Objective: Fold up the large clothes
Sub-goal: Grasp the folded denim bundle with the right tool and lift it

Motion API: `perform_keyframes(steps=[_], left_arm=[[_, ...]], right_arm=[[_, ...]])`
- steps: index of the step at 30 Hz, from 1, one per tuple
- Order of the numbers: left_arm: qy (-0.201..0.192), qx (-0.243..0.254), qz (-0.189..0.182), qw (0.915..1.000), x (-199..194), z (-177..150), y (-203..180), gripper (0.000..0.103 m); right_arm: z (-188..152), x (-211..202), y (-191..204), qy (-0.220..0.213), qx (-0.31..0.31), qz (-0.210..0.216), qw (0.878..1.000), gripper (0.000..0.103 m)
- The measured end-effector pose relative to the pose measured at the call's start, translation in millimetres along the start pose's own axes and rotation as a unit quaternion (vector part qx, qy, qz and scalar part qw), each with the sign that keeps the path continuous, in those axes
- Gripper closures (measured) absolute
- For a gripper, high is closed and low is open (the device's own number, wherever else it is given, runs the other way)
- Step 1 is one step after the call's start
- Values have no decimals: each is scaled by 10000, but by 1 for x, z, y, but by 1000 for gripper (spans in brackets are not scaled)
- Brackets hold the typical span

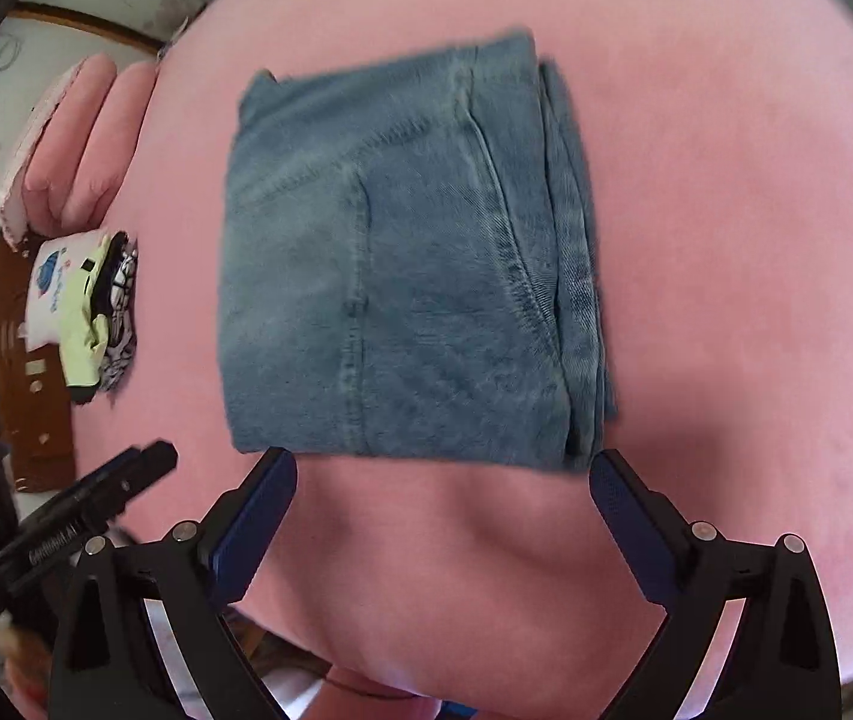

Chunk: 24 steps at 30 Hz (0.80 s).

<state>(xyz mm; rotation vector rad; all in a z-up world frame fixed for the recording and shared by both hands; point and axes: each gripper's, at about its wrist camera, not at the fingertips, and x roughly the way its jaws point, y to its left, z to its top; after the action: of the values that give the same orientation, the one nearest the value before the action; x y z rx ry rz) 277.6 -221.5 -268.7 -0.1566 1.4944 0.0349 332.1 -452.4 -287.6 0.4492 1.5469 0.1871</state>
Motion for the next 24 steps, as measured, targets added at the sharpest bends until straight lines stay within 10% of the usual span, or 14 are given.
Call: perform_keyframes(steps=[15,24], left_arm=[[467,-56,-1380,9893,101,104,35,43],[494,-221,-1740,9833,130,127,38,34]], right_arm=[[99,68,-59,23,436,1712,9843,6],[124,89,-31,116,136,1595,9870,12]])
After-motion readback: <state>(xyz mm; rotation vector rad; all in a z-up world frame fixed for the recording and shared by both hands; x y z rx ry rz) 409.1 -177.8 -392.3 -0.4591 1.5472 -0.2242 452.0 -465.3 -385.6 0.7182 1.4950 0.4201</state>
